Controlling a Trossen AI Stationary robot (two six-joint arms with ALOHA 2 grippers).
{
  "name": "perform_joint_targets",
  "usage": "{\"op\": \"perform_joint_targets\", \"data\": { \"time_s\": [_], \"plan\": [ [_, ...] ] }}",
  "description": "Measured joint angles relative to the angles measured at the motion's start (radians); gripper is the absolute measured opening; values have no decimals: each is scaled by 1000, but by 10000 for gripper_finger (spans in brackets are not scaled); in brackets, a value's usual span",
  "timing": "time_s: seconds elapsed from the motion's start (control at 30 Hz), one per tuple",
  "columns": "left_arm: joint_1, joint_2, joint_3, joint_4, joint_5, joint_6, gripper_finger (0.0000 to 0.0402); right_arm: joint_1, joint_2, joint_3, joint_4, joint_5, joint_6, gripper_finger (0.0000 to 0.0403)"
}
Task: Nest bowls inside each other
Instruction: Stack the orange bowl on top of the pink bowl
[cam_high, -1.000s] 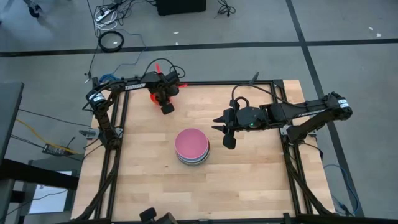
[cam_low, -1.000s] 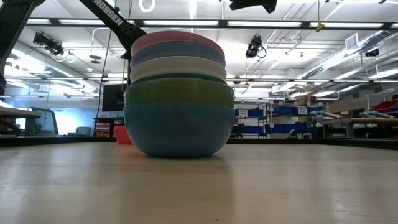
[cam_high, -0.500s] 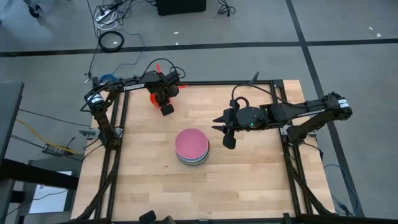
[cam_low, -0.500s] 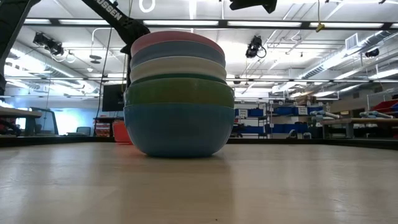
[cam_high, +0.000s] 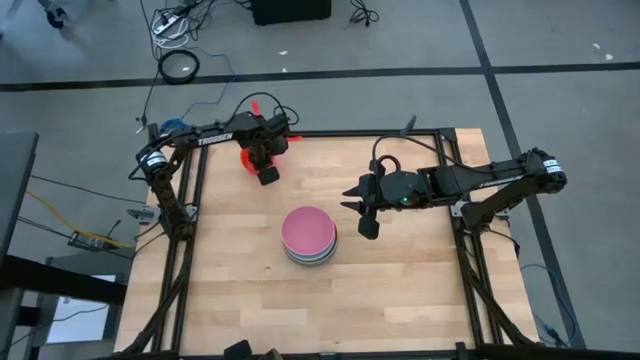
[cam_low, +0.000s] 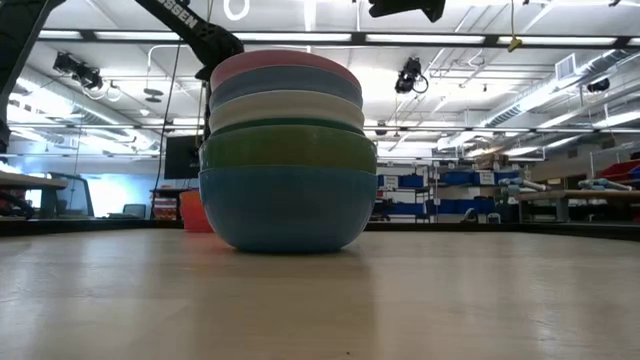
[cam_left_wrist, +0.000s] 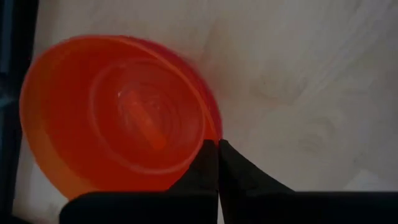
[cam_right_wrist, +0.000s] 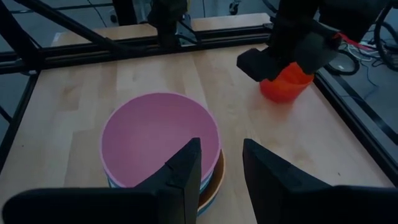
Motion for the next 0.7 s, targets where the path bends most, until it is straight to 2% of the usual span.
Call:
{"op": "perform_joint_targets", "data": {
  "time_s": [0.2, 0.3, 0.4, 0.7],
  "plan": [
    [-3, 0, 0, 8, -19, -4, 0, 3, 0, 0, 0, 0, 1, 106],
    [-5, 0, 9, -17, -66, -25, 0, 3, 0, 0, 0, 0, 1, 106],
    [-29, 0, 57, -78, -131, -42, 0, 3, 0, 0, 0, 0, -1, 106],
    [-137, -54, 250, -148, -126, -44, 0, 3, 0, 0, -5, 11, -8, 106]
  ]
}}
